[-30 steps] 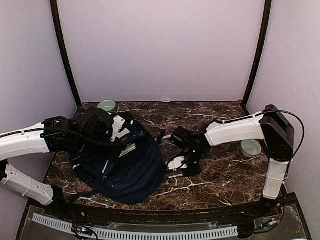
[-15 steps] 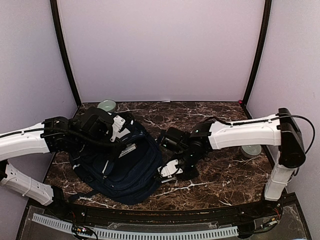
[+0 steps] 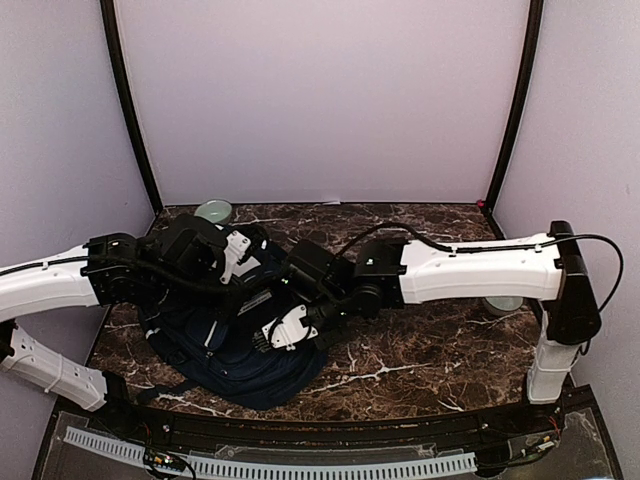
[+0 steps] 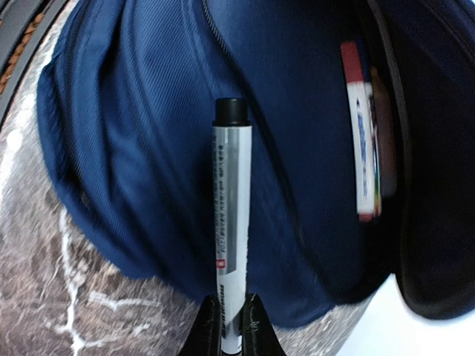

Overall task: Pack the student bag
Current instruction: Place the pen in the upper front pocket of the bag, then move the pen to the upper front pocket of the bag.

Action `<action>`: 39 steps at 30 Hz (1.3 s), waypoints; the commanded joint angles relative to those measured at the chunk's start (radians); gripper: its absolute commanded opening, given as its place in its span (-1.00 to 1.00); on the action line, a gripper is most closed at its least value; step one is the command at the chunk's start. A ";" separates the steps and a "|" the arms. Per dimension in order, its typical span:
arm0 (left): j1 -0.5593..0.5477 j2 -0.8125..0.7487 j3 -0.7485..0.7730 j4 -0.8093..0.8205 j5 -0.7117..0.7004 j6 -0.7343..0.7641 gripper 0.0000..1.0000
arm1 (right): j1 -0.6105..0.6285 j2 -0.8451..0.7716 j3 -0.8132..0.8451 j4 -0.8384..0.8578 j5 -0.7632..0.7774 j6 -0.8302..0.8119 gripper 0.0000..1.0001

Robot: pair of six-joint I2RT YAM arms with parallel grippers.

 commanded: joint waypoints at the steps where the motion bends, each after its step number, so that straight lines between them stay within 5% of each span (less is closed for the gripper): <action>1: -0.006 -0.053 0.030 0.061 0.013 0.003 -1.00 | 0.021 0.070 0.067 0.143 0.080 -0.079 -0.94; 12: -0.006 -0.065 0.036 0.053 0.019 0.005 -1.00 | 0.032 0.201 -0.037 0.642 0.302 -0.265 -0.95; 17: -0.006 -0.076 0.031 0.048 0.016 -0.006 -1.00 | 0.035 0.169 -0.191 1.016 0.361 -0.326 -0.43; 27: -0.006 -0.085 0.013 0.057 -0.004 -0.007 -1.00 | 0.036 -0.098 -0.247 0.614 0.202 -0.082 -0.34; 33: -0.006 -0.085 0.000 0.064 -0.012 -0.008 -1.00 | 0.029 -0.197 -0.233 0.216 -0.062 0.135 -0.32; 39: -0.006 -0.089 -0.008 0.065 -0.008 -0.015 -1.00 | -0.054 -0.255 -0.274 0.088 -0.235 0.212 -0.32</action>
